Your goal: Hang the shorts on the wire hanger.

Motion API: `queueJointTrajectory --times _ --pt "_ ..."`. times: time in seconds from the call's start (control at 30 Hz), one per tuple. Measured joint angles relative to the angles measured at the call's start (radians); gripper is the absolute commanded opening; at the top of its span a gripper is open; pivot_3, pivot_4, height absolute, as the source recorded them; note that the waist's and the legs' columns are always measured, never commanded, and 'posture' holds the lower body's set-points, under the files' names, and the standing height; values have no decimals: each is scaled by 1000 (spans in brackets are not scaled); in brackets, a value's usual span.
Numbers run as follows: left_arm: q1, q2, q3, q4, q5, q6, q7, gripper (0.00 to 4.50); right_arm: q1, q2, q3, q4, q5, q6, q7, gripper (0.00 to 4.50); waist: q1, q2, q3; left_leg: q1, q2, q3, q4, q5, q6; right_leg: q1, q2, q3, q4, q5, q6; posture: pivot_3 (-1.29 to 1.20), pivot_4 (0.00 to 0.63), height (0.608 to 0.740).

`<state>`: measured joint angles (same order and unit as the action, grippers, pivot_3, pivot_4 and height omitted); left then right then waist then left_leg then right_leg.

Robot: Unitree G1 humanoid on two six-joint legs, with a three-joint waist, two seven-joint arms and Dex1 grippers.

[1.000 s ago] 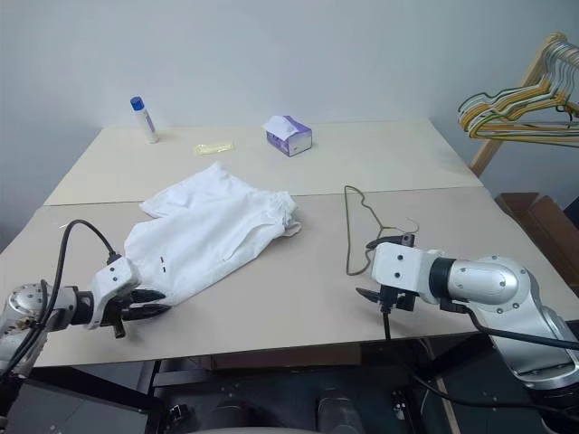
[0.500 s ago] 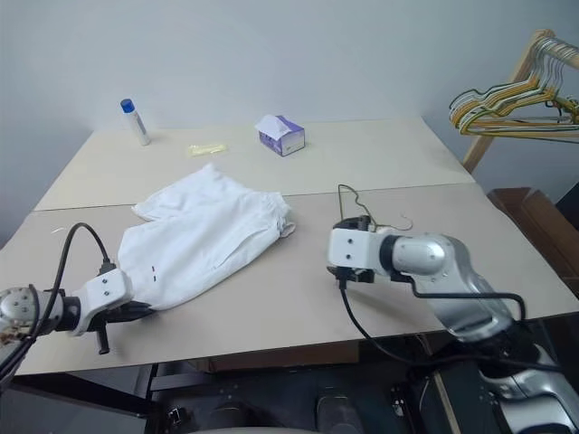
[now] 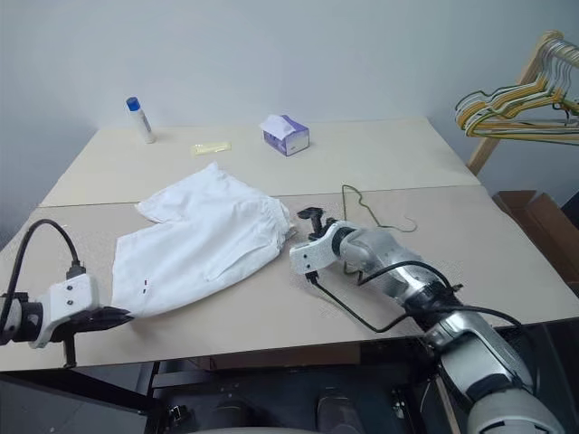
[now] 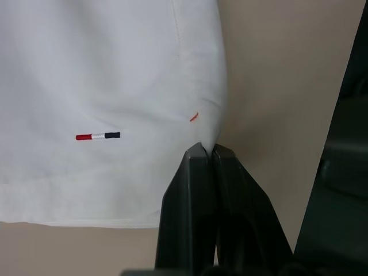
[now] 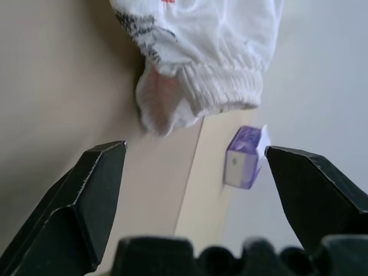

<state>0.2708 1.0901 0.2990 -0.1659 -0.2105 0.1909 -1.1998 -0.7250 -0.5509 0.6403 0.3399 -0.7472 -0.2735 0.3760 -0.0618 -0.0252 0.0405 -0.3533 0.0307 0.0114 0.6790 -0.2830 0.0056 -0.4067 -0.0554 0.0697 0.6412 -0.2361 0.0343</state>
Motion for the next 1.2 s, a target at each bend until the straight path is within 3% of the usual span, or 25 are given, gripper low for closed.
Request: queueJointTrajectory --times 0.4,0.83,1.03,1.2 --pt "16 0 12 -18 -18 9 -13 40 -103 133 66 284 -177 -144 -271 4500 -9 0 0 1 0 -2 0 0 0 0 0 0 1 0 -1 33 0 740" --pt "13 0 -1 -17 -21 8 -17 0 -159 164 98 415 -225 -204 -338 63 -12 0 0 1 0 -2 0 0 0 0 0 0 2 0 -1 31 0 740" --pt "-1 0 -12 -2 -6 -10 -10 0 -153 153 92 397 -214 -203 -315 23 -12 0 0 1 0 -2 0 0 0 0 0 0 2 0 -1 25 0 740" --pt "-22 -6 -22 19 1 -21 -5 0 -39 30 11 129 -106 -179 -120 23 -4 0 0 0 0 -3 0 0 0 1 0 -1 1 0 0 6 0 740"
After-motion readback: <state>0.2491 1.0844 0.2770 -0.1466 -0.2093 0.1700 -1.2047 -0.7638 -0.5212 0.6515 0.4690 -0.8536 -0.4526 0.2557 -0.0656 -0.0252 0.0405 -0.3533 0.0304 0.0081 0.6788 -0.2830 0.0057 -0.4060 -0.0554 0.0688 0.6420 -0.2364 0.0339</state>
